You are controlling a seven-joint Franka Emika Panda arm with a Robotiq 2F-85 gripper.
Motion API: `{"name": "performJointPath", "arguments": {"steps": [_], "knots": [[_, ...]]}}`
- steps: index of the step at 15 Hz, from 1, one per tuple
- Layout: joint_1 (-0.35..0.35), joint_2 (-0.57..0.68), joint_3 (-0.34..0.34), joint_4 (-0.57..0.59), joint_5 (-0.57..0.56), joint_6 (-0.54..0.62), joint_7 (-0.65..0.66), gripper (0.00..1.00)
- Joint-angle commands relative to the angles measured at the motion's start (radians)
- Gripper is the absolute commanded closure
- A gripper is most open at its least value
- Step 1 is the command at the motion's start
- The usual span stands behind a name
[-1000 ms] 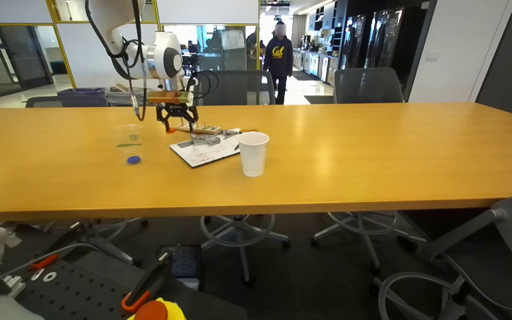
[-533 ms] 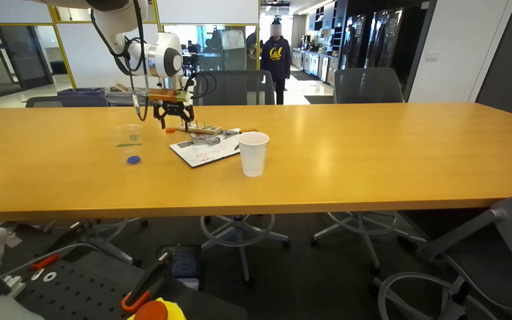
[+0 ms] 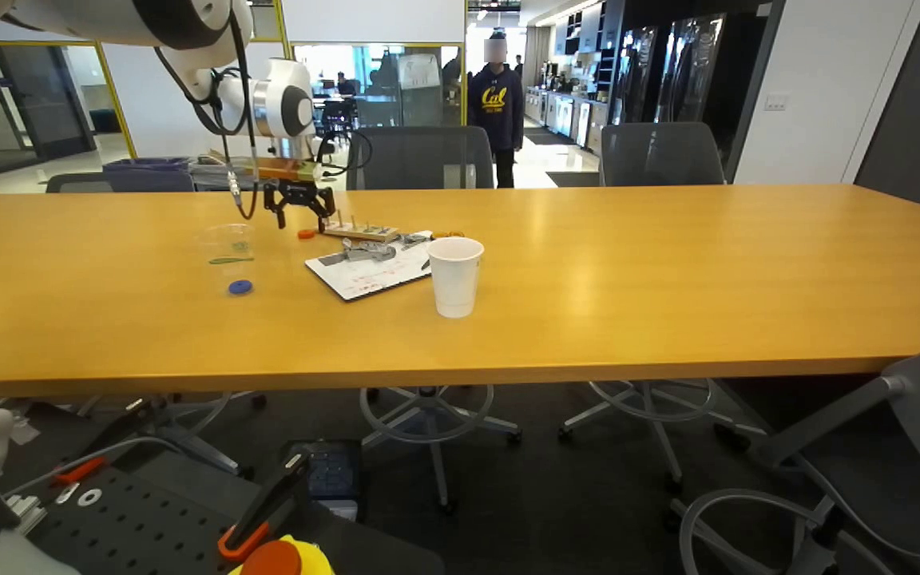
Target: Put the blue ring in the blue cup and orange ring in the white cup
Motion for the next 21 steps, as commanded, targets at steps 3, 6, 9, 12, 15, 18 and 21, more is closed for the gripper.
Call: {"name": "performJointPath", "arguments": {"steps": [3,6,9,12,15,18,21], "knots": [[0.081,0.067,-0.087,0.125,-0.003,-0.006,0.223,0.00],[0.106,0.089,-0.125,0.162,-0.009,-0.021,0.312,0.00],[0.116,0.114,-0.144,0.195,-0.008,-0.040,0.359,0.00],[0.114,0.140,-0.148,0.228,-0.003,-0.058,0.382,0.00],[0.115,0.158,-0.148,0.258,-0.002,-0.079,0.394,0.00],[0.123,0.167,-0.155,0.284,-0.011,-0.111,0.402,0.00],[0.127,0.173,-0.153,0.305,-0.013,-0.141,0.403,0.00]]}}
